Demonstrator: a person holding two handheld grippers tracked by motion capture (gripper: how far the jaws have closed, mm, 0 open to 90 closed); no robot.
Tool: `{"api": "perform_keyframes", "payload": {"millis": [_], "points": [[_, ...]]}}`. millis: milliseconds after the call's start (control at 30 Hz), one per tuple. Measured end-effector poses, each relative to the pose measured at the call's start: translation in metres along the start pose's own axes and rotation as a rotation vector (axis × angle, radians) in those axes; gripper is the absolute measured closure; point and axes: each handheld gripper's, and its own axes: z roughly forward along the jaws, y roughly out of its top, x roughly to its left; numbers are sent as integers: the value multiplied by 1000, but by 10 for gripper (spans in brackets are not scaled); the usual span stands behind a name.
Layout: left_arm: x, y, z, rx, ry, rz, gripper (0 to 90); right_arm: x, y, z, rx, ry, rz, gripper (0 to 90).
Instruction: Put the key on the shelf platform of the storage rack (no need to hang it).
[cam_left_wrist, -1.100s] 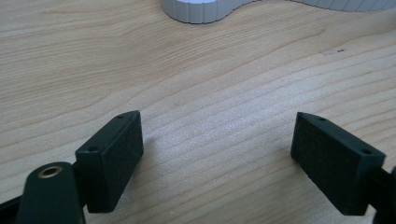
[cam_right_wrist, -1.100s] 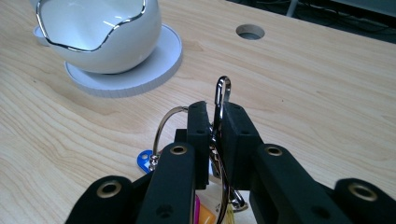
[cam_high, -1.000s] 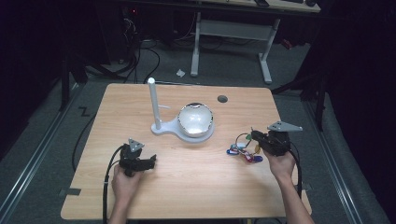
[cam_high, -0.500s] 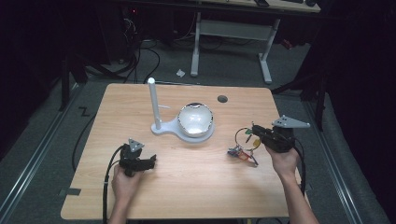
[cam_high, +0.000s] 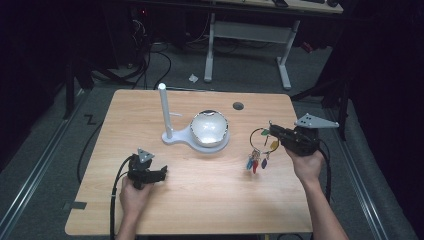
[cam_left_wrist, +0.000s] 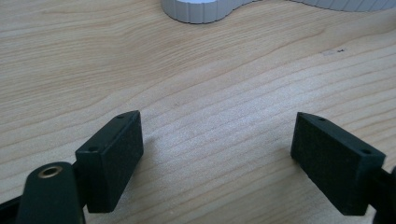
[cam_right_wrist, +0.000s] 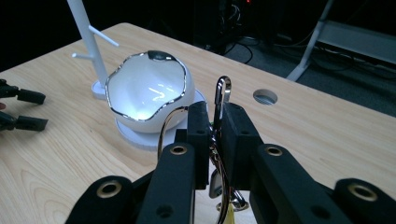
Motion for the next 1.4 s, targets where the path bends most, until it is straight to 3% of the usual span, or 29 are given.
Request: {"api": "perform_keyframes", "payload": {"millis": [467, 800, 1400], "points": [[0, 0, 0, 4, -5, 4, 173, 13, 31, 3, -8, 36, -54, 825], [0, 0, 0, 4, -6, 5, 173, 23, 44, 14, -25, 77, -62, 825], [0, 0, 0, 4, -7, 8, 173, 34, 75, 25, -49, 113, -85, 826]]}}
